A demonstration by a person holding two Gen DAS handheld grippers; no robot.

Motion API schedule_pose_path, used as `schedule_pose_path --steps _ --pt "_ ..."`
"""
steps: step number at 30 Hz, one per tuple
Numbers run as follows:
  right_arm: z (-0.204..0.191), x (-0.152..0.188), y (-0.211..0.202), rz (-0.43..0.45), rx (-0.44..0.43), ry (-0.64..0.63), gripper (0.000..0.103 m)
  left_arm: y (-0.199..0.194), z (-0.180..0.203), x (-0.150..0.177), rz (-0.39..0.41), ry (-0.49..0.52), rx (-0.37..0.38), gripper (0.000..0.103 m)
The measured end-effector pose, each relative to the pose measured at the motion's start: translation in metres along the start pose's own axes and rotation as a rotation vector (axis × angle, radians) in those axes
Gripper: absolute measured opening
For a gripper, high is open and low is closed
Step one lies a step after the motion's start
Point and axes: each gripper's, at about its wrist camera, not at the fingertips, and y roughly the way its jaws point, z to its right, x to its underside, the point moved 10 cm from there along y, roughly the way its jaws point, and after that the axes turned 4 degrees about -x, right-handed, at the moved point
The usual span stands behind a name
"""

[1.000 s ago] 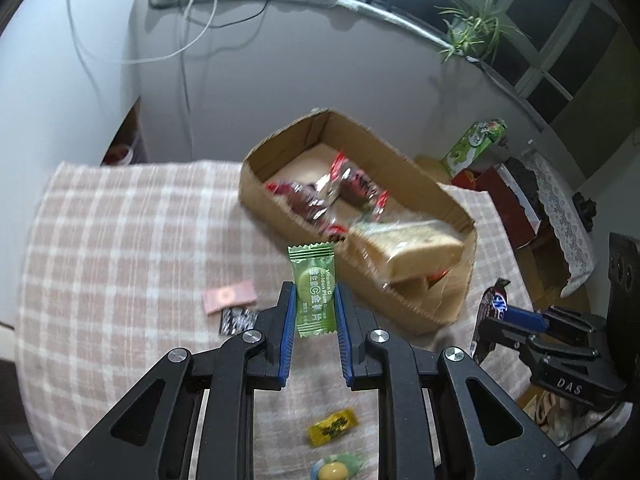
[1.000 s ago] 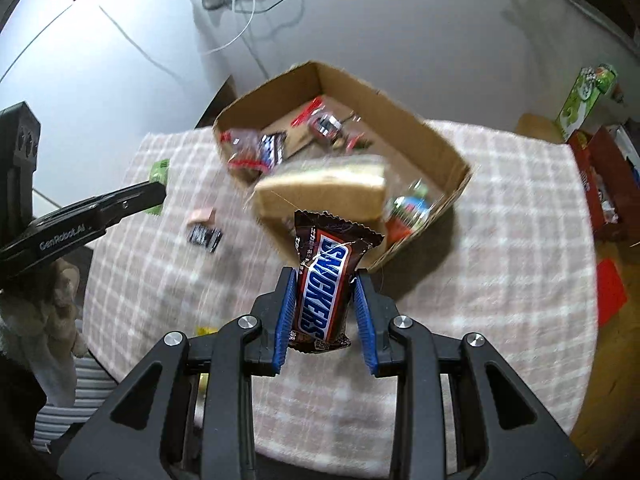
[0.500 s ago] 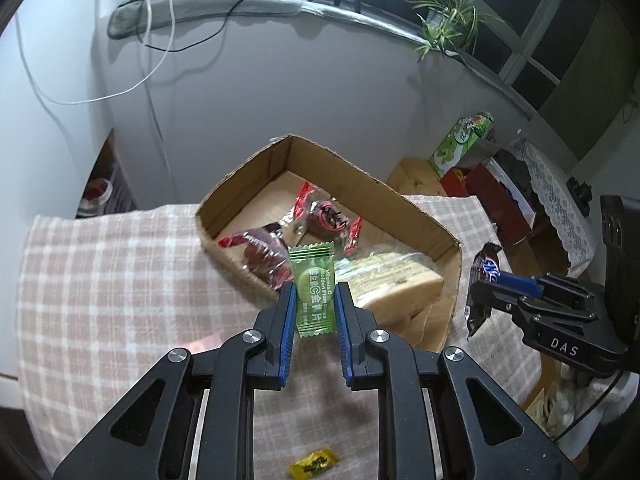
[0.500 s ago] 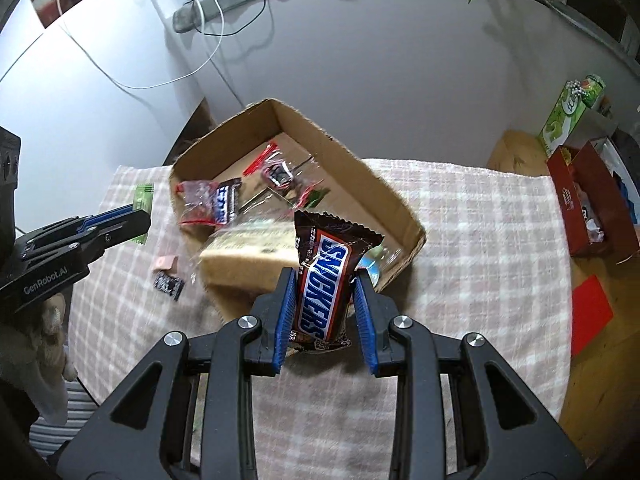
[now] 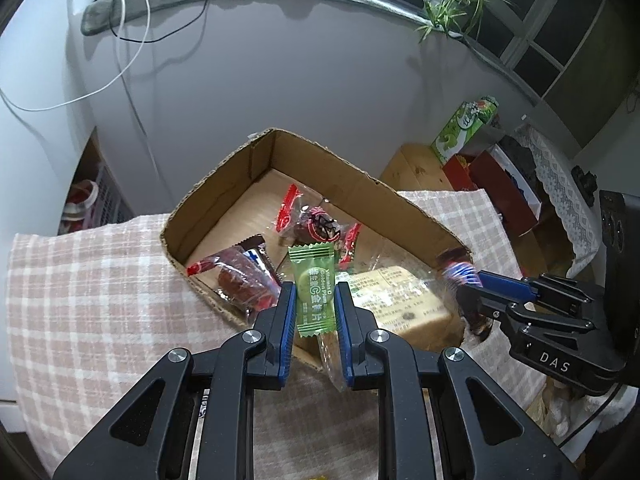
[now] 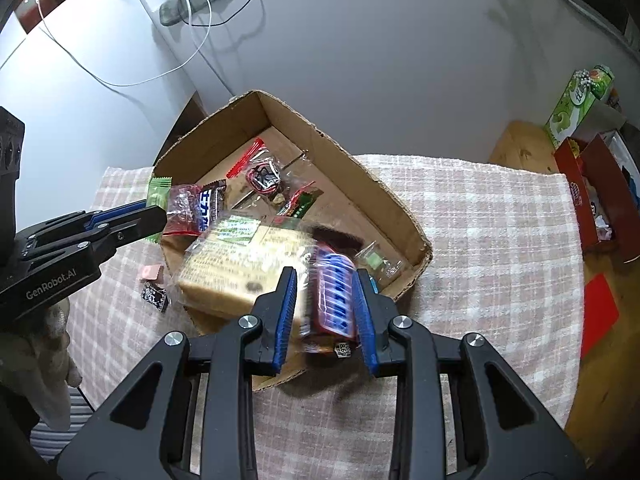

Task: Organize snacks
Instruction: 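Open the right gripper to drop the Snickers while the left drops the green candy into the box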

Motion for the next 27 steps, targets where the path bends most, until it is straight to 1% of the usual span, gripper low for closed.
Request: schedule_pose_path --steps 2,7,10,12,13,16,17,18,22,26,27 --pt "0.0 -0.001 0.001 -0.004 -0.003 -0.003 0.026 0.002 0.001 -0.001 -0.004 0.001 0.001 0.017" --pt "0.0 -0.002 -0.001 0.009 -0.002 -0.004 0.026 0.006 0.002 -0.001 -0.014 0.005 0.0 0.018" --pt "0.0 -0.001 -0.005 0.016 -0.001 -0.003 0.026 0.007 0.003 0.0 -0.018 0.006 -0.012 0.022" --pt "0.001 -0.001 -0.007 0.02 -0.001 0.001 0.027 0.007 0.002 0.0 -0.017 0.008 -0.02 0.033" --pt "0.001 0.0 -0.008 0.022 0.0 0.002 0.028 0.007 0.001 0.0 -0.016 0.007 -0.021 0.034" --pt "0.002 0.001 -0.012 0.026 0.001 0.003 0.039 0.005 -0.001 0.0 -0.013 -0.001 -0.019 0.034" --pt "0.002 0.001 -0.013 0.027 0.0 0.001 0.045 0.003 -0.001 0.0 -0.008 0.0 -0.02 0.034" --pt "0.001 0.001 -0.014 0.028 -0.001 -0.001 0.047 0.002 -0.001 0.0 -0.005 0.0 -0.02 0.034" --pt "-0.003 0.002 -0.018 0.034 -0.006 -0.005 0.049 -0.006 0.001 0.0 0.01 0.004 -0.02 0.034" --pt "-0.007 0.006 -0.024 0.045 -0.014 -0.011 0.06 -0.017 0.003 0.002 0.034 0.022 -0.032 0.034" --pt "-0.009 0.007 -0.026 0.047 -0.02 -0.016 0.06 -0.02 0.004 0.002 0.04 0.025 -0.033 0.034"
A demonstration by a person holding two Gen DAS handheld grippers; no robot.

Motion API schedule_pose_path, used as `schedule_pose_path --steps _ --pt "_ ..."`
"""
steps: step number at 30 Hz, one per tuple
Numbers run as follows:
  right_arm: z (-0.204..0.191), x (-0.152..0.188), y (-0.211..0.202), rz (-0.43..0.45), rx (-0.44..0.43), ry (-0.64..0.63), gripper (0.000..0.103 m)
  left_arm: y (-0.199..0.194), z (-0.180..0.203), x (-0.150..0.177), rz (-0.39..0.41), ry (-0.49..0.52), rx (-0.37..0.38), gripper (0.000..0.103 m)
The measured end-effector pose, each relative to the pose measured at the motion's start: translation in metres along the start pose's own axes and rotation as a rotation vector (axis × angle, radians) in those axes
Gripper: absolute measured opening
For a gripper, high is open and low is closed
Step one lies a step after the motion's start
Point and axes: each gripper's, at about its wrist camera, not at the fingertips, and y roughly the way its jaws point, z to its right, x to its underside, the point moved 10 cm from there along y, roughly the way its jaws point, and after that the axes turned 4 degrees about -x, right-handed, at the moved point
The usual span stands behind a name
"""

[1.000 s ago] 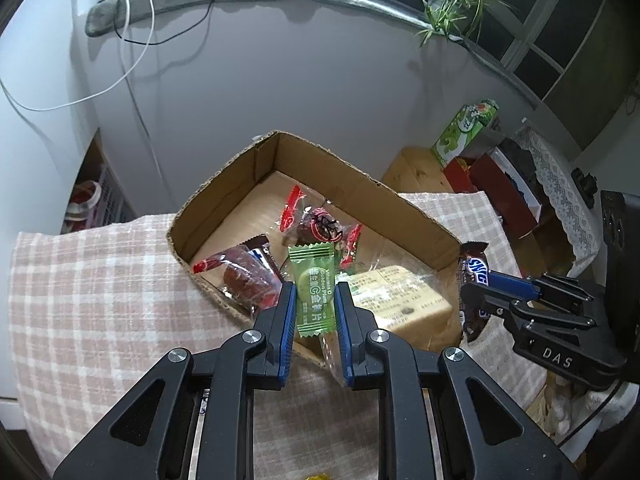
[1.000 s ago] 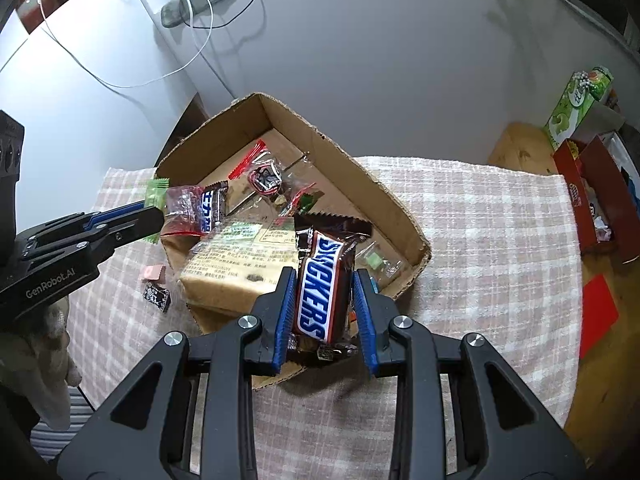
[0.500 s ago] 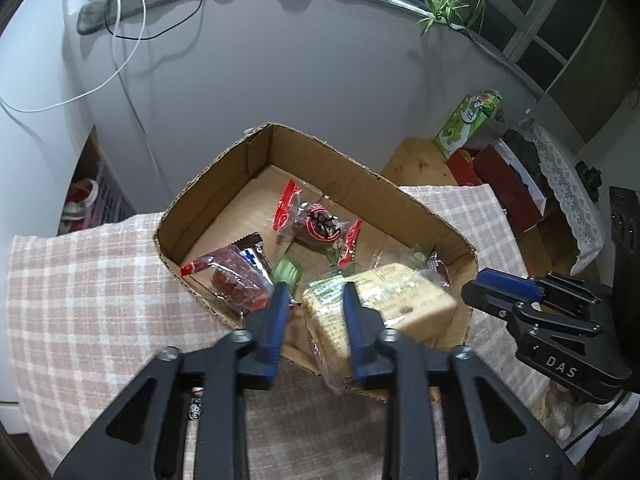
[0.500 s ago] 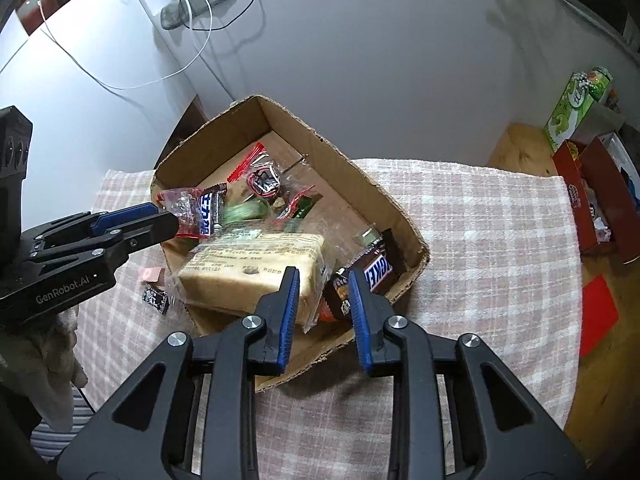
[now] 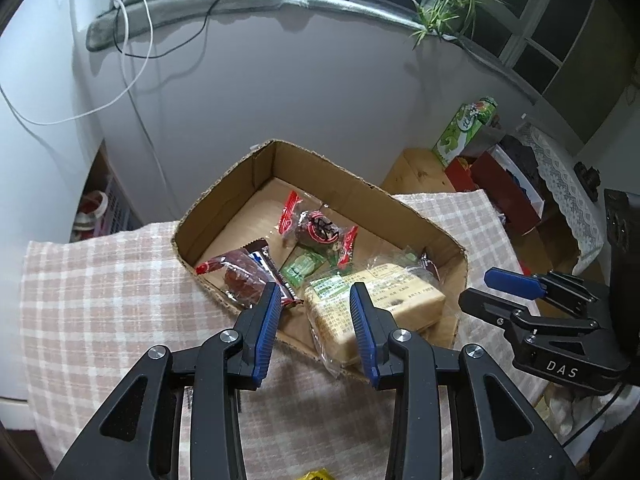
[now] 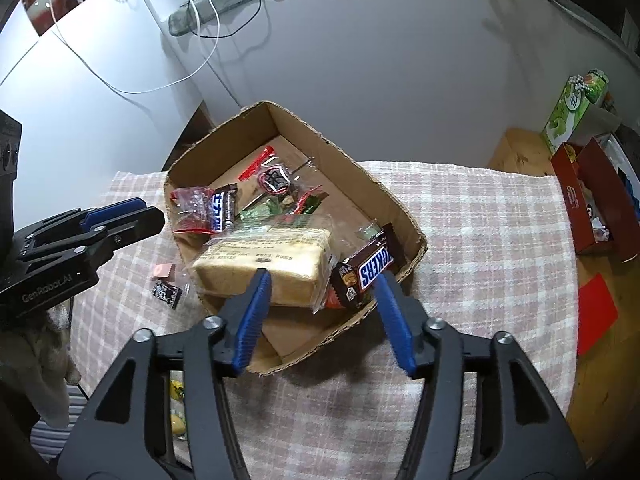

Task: Organize snacks
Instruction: 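Open the right gripper to drop the Snickers while the left drops the green candy into the box, then move both open grippers back toward the egg candy and yellow packet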

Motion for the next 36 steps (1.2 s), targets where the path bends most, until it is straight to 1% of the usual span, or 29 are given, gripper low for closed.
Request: schedule_pose_path --steps 10,17,22,28,31,36 --pt "-0.021 0.016 -0.008 -0.011 -0.043 -0.04 0.061 -0.023 -0.001 0.006 0.048 0.02 -0.012 0.034" --pt "-0.046 0.033 -0.006 -0.017 -0.067 -0.131 0.061 -0.029 -0.012 0.015 0.048 0.007 -0.024 0.034" --pt "-0.066 0.047 0.001 -0.029 -0.093 -0.208 0.061 -0.026 -0.042 0.03 0.017 -0.052 -0.041 0.034" --pt "-0.084 0.07 0.018 -0.108 -0.117 -0.256 0.061 -0.022 -0.099 0.06 -0.04 -0.161 -0.088 0.034" --pt "-0.094 0.081 0.025 -0.147 -0.147 -0.271 0.061 -0.022 -0.121 0.075 -0.06 -0.203 -0.113 0.034" --pt "-0.112 0.105 0.035 -0.201 -0.165 -0.343 0.061 -0.02 -0.136 0.101 -0.098 -0.235 -0.115 0.034"
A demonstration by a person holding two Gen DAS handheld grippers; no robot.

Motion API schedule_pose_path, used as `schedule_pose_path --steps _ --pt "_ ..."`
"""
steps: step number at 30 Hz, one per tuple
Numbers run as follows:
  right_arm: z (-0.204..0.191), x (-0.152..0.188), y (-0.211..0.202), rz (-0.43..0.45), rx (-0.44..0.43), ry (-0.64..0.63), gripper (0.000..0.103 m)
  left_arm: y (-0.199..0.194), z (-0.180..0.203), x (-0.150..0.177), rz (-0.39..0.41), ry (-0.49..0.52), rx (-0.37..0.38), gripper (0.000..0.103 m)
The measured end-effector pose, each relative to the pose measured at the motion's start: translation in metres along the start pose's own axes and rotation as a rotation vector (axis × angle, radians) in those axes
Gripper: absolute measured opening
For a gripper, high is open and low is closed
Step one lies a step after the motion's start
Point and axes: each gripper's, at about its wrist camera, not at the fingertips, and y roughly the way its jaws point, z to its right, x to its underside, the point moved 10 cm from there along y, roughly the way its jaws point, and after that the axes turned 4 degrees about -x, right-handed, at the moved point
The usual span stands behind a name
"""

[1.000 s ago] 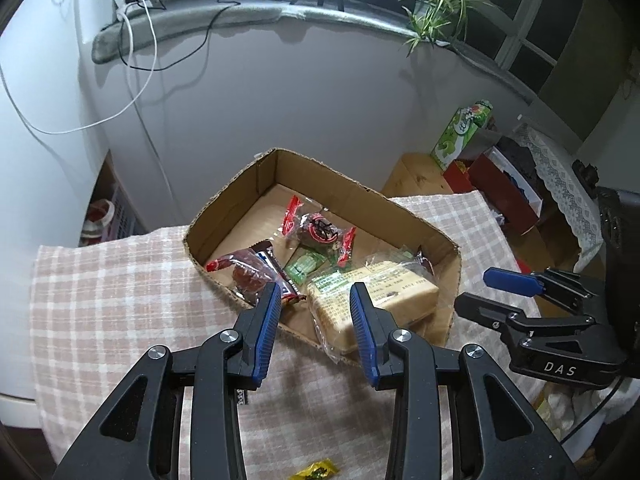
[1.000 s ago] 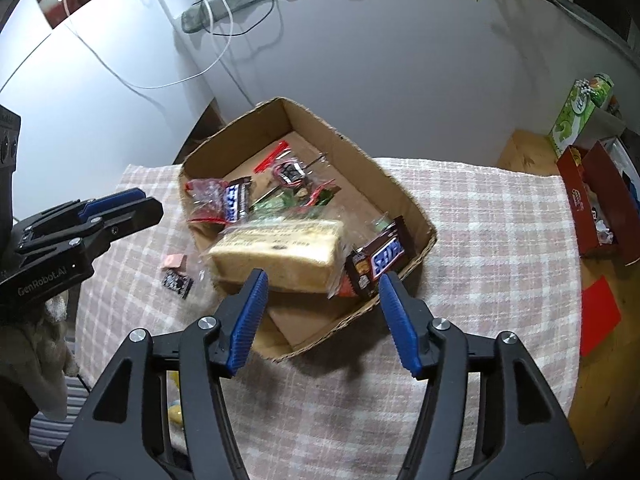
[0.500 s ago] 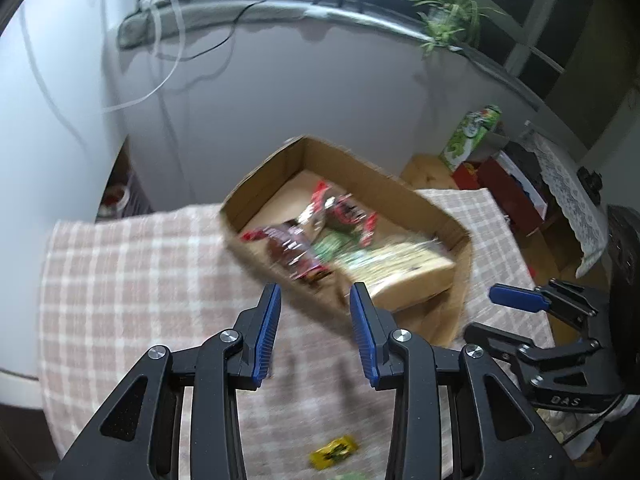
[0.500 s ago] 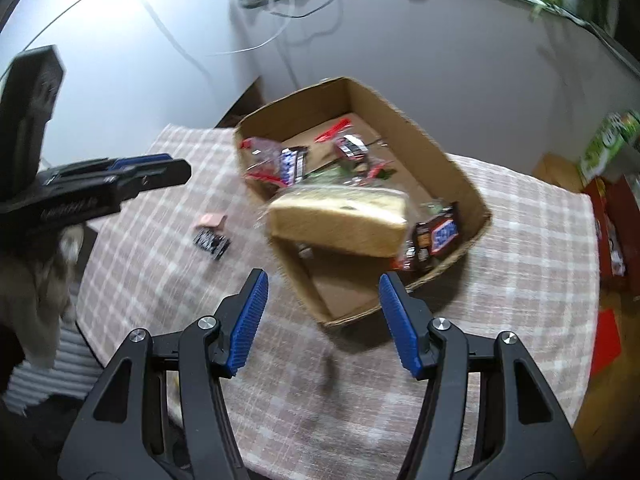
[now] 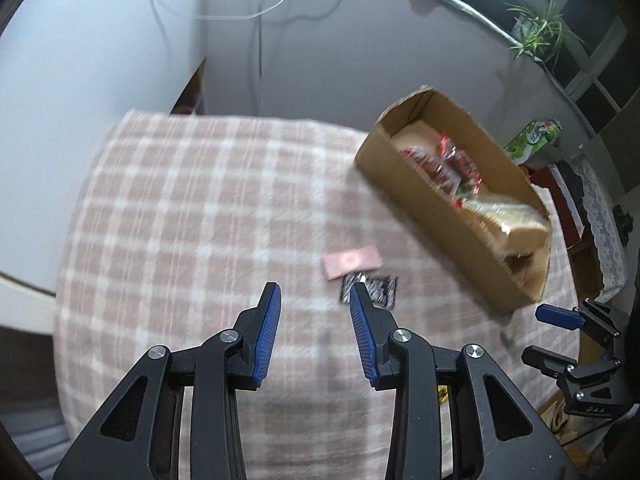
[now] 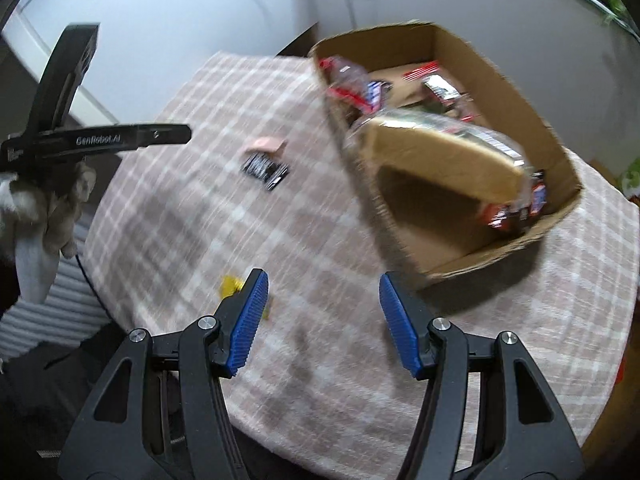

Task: Organize snacks
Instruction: 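Move both open grippers back toward the egg candy and yellow packet, then grasp the egg-shaped candy with the left gripper while the right grasps the yellow candy packet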

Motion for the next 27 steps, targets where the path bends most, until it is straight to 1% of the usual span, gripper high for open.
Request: schedule_pose_path --steps 5,11,15,20,22,24,27 --pt "-0.021 0.018 0.015 -0.061 -0.03 -0.056 0.061 0.004 -0.002 0.024 -0.041 -0.012 0.029 0.034" --pt "-0.031 0.031 0.028 -0.095 -0.023 -0.12 0.061 0.003 0.014 0.053 -0.077 0.037 0.071 0.034" --pt "-0.037 0.033 0.035 -0.102 -0.037 -0.202 0.061 -0.002 0.03 0.082 -0.104 0.11 0.105 0.034" --pt "-0.043 0.031 0.045 -0.106 -0.052 -0.301 0.061 -0.013 0.061 0.131 -0.135 0.217 0.178 0.034" --pt "-0.048 0.031 0.05 -0.108 -0.075 -0.328 0.061 -0.016 0.074 0.148 -0.122 0.263 0.194 0.034" --pt "-0.049 0.031 0.055 -0.112 -0.071 -0.354 0.06 -0.016 0.086 0.159 -0.108 0.302 0.203 0.034" --pt "-0.05 0.03 0.06 -0.117 -0.065 -0.383 0.055 -0.01 0.095 0.169 -0.099 0.304 0.192 0.034"
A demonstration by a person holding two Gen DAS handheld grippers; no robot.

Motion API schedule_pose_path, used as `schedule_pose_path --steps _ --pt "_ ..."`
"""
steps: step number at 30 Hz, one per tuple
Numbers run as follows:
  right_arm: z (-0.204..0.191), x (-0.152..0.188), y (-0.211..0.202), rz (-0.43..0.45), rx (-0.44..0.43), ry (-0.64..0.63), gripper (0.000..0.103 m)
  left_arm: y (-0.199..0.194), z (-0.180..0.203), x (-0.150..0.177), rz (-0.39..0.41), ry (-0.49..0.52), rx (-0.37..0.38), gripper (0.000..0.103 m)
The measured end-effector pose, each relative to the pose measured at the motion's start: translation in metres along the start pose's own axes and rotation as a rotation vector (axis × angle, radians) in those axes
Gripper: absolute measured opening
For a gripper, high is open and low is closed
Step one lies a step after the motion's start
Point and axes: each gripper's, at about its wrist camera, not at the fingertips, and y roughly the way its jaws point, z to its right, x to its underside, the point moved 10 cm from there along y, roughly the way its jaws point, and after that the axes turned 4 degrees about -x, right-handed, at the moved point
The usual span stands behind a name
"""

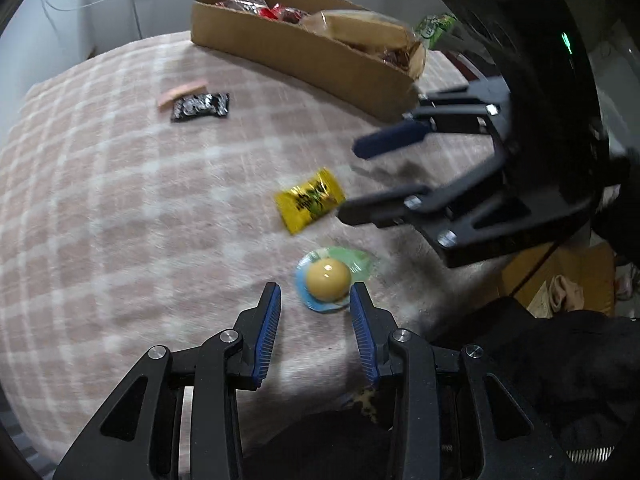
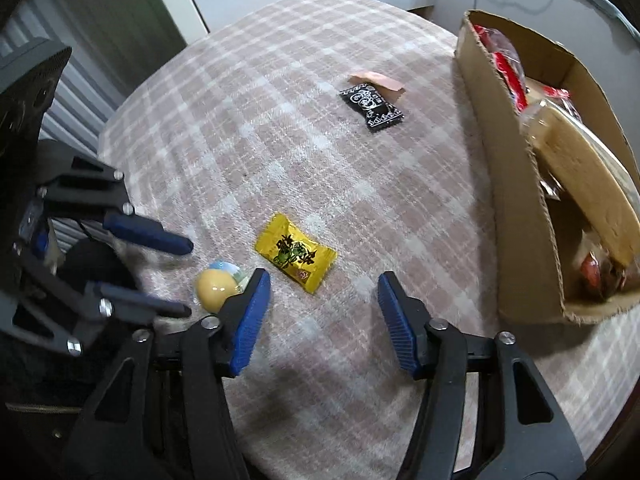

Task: Organize snacks
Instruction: 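Grasp the egg-shaped candy with the left gripper while the right grasps the yellow candy packet, then lift both held snacks and carry them over the box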

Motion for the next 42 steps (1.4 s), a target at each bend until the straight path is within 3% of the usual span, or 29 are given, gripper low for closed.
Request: schedule_pose_path --steps 16,24,29,42 --pt "-0.011 -0.017 0.023 -0.045 -0.032 -0.111 0.054 0.02 0.005 -0.005 0.055 0.024 -0.061 0.032" --pt "0.001 -0.019 0.021 -0.041 -0.002 -0.075 0.023 0.011 -0.012 0.001 0.064 -0.009 -0.084 0.03" --pt "0.014 -0.016 0.015 -0.005 -0.002 0.026 0.011 0.009 -0.025 -0.002 0.061 -0.044 -0.078 0.029" --pt "0.038 -0.009 -0.014 0.118 -0.041 0.289 0.011 0.004 -0.049 -0.021 0.066 -0.116 -0.09 0.028"
